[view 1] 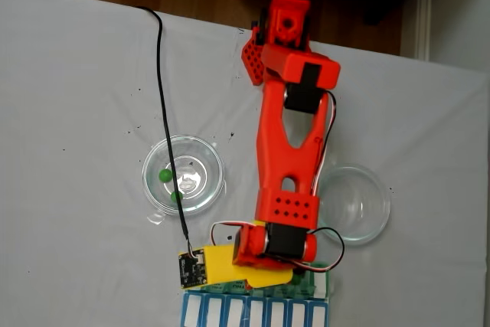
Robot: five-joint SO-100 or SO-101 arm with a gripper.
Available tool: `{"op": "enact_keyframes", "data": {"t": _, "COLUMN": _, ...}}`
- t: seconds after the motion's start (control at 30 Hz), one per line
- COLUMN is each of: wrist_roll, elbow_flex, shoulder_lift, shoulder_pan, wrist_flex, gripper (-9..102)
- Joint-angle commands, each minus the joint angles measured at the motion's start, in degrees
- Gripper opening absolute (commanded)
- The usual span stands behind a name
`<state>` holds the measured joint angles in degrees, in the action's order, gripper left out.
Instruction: Sort medicines into box.
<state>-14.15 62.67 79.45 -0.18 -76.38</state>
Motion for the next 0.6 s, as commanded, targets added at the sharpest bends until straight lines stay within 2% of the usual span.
{"op": "enact_keyframes", "data": {"t": 0.0, "wrist_roll": 0.4, "elbow_flex": -8.0, "shoulder_lift": 1.0, "shoulder_pan": -2.0, "wrist_flex": -0.3, "gripper": 1}}
{"op": "enact_keyframes", "data": {"t": 0.2, "wrist_roll": 3.2, "elbow_flex": -13.1, "shoulder_lift": -0.7, "shoulder_pan": -2.2, "wrist_flex": -1.4, "gripper": 2}}
{"op": "enact_keyframes", "data": {"t": 0.37, "wrist_roll": 2.6, "elbow_flex": -21.8, "shoulder_lift": -5.5, "shoulder_pan": -2.3, "wrist_flex": -9.0, "gripper": 13}}
{"op": "enact_keyframes", "data": {"t": 0.57, "wrist_roll": 3.1, "elbow_flex": -29.3, "shoulder_lift": -10.6, "shoulder_pan": -2.1, "wrist_flex": -14.2, "gripper": 16}}
